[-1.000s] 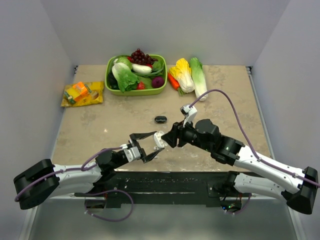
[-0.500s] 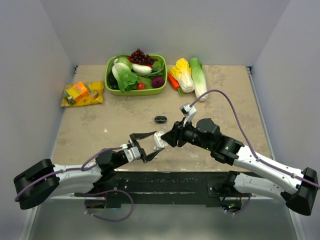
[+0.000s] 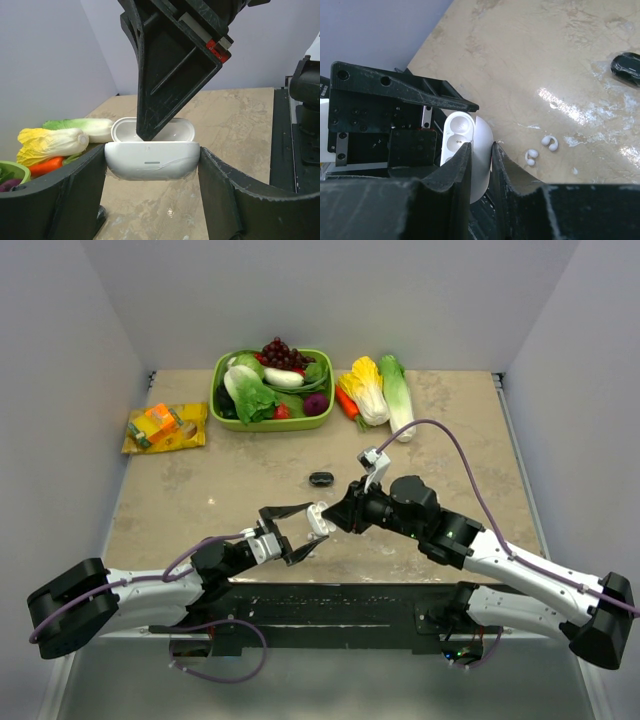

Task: Insert the wireless bluetooth earbuds into the charging case
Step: Adjust the charging case.

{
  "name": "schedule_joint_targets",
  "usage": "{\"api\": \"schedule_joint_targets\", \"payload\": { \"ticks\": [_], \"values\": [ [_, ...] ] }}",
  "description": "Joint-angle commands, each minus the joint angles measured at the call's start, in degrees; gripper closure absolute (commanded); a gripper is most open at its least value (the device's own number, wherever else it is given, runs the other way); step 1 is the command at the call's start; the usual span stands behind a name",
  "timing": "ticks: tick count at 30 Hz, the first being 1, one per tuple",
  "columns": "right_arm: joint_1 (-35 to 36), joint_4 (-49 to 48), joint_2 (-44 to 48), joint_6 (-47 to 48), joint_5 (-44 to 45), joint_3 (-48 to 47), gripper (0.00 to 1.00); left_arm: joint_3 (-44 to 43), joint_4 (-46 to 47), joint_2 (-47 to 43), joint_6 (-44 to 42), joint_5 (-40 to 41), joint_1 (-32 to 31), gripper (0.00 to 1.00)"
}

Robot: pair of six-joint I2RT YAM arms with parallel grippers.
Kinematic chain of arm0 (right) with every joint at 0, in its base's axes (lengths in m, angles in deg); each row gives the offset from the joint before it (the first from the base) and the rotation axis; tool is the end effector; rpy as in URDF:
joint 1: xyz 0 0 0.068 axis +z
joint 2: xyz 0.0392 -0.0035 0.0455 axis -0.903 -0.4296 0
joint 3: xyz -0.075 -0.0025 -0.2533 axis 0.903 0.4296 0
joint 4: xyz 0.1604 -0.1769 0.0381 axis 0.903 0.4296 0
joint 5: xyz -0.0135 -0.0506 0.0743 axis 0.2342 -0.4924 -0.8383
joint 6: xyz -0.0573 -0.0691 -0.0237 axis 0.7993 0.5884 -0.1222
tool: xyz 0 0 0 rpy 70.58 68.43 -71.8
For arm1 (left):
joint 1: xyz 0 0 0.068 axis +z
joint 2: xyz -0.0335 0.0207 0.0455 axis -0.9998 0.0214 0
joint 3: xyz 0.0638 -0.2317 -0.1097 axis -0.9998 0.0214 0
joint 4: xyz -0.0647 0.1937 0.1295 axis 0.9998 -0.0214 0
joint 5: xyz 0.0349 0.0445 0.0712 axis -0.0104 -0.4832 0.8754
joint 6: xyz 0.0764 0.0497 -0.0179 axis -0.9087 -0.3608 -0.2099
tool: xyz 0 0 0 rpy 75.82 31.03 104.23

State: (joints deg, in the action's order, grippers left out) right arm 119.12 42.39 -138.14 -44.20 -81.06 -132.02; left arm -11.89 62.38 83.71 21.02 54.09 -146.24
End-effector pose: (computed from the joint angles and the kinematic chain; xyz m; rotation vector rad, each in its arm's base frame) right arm 0.1438 0.2122 0.2938 -0.4373 1.9454 1.0929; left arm 0.1038 -0.1901 0.2402 0.8431 0.9608 -0.8152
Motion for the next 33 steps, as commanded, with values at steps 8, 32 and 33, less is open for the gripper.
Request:
{"api": "schedule_joint_targets", "payload": {
  "ticks": [8,32,33],
  "values": [
    [-0.2,5.0,1.9,7.5,3.8,-4.4,1.00,-1.3,9.4,0.4,2.1,1.6,-0.4,0.98],
    [-0.2,11.6,3.1,15.7,3.0,-8.7,1.00,-7.5,-0.4,3.9,6.3,6.0,-0.4,0.00],
    [-0.2,11.8,3.0,16.2,3.0,-8.9,1.00,-7.6,-0.3,4.2,6.9,6.8,-0.4,0.00]
  ]
}}
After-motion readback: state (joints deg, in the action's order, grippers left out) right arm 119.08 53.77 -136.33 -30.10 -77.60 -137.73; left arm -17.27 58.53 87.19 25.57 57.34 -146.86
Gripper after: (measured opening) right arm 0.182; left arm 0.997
